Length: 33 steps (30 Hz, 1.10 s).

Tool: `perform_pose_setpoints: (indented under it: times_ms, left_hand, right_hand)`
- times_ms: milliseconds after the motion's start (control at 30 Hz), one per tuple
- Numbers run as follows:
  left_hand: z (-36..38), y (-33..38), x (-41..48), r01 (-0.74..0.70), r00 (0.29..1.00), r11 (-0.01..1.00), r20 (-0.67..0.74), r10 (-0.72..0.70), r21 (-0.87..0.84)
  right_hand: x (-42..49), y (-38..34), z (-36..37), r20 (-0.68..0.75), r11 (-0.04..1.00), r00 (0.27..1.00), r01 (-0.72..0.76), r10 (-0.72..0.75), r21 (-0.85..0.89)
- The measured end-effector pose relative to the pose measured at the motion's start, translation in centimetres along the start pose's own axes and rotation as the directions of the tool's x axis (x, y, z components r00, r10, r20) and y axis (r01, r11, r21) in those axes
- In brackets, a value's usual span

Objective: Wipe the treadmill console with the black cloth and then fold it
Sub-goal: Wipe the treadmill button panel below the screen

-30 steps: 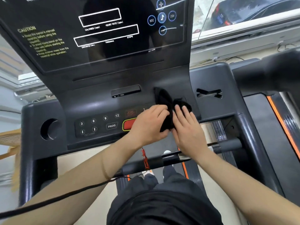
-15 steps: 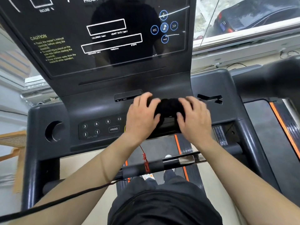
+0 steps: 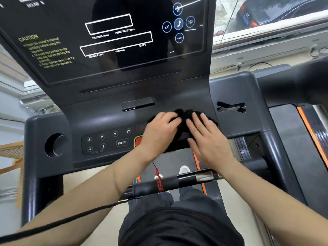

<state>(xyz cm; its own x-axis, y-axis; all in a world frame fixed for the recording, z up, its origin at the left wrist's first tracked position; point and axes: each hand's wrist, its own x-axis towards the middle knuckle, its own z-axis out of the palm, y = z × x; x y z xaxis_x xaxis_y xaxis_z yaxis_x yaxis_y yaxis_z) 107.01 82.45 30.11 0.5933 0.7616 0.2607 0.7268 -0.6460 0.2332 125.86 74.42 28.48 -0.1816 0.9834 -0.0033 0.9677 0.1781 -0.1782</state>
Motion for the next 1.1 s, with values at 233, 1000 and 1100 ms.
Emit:
perform_pose_setpoints:
  times_ms: [233,1000,1100]
  left_hand:
    - [-1.2,-0.2,-2.3,-0.247,0.968,0.969,0.044,0.247,-0.016]
    - [-1.9,-4.1,-2.7,0.021,1.0,1.0,0.014,-0.021,0.01]
    - [-2.8,-7.1,-3.5,0.139,0.989,0.984,-0.057,-0.134,0.107]
  right_hand:
    - [-3.9,-3.7,0.9,0.05,0.998,0.999,0.001,-0.004,0.059]
    - [1.1,-6.1,0.7,0.059,0.995,0.996,0.06,-0.065,0.081]
    - [4.3,-8.8,1.1,0.074,0.985,0.987,0.138,-0.146,0.103]
